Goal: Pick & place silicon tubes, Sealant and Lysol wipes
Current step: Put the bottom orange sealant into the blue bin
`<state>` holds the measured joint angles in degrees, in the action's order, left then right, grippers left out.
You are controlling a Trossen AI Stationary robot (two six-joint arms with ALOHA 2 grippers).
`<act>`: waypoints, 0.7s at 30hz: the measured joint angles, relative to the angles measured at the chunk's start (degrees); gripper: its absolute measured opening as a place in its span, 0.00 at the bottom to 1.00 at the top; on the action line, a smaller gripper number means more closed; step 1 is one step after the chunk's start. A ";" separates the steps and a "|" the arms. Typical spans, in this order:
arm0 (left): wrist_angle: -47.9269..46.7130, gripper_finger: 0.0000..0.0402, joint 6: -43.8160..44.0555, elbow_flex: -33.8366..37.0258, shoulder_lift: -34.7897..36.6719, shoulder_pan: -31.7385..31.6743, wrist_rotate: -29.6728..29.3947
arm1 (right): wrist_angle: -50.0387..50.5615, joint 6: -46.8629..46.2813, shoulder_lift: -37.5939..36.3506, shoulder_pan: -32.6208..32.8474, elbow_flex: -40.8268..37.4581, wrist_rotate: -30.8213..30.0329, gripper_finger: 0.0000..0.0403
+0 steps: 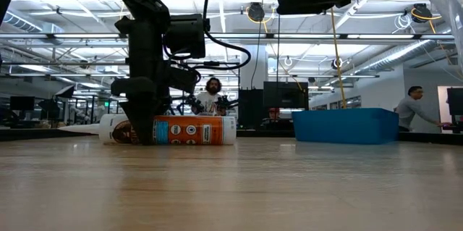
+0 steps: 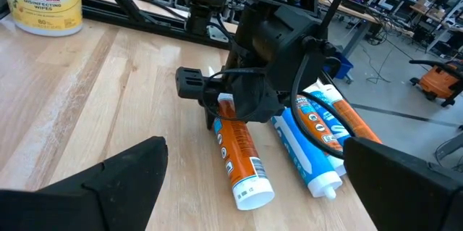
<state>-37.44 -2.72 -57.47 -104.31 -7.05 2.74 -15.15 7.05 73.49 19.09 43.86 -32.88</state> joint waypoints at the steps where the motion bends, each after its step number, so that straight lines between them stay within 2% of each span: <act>1: 0.00 0.58 0.00 0.00 0.00 0.00 0.00 | 0.00 0.00 0.00 0.00 0.00 0.00 0.97; 13: 0.00 0.66 -0.02 0.00 0.00 0.04 0.06 | 0.01 0.02 0.00 0.00 0.00 0.00 0.97; 21: -0.03 0.59 -0.03 -0.01 0.00 0.00 0.04 | 0.01 0.01 0.00 0.00 0.00 0.00 0.97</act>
<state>-37.47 -2.75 -57.48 -104.32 -7.05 2.79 -15.14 7.06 73.49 19.09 43.86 -32.88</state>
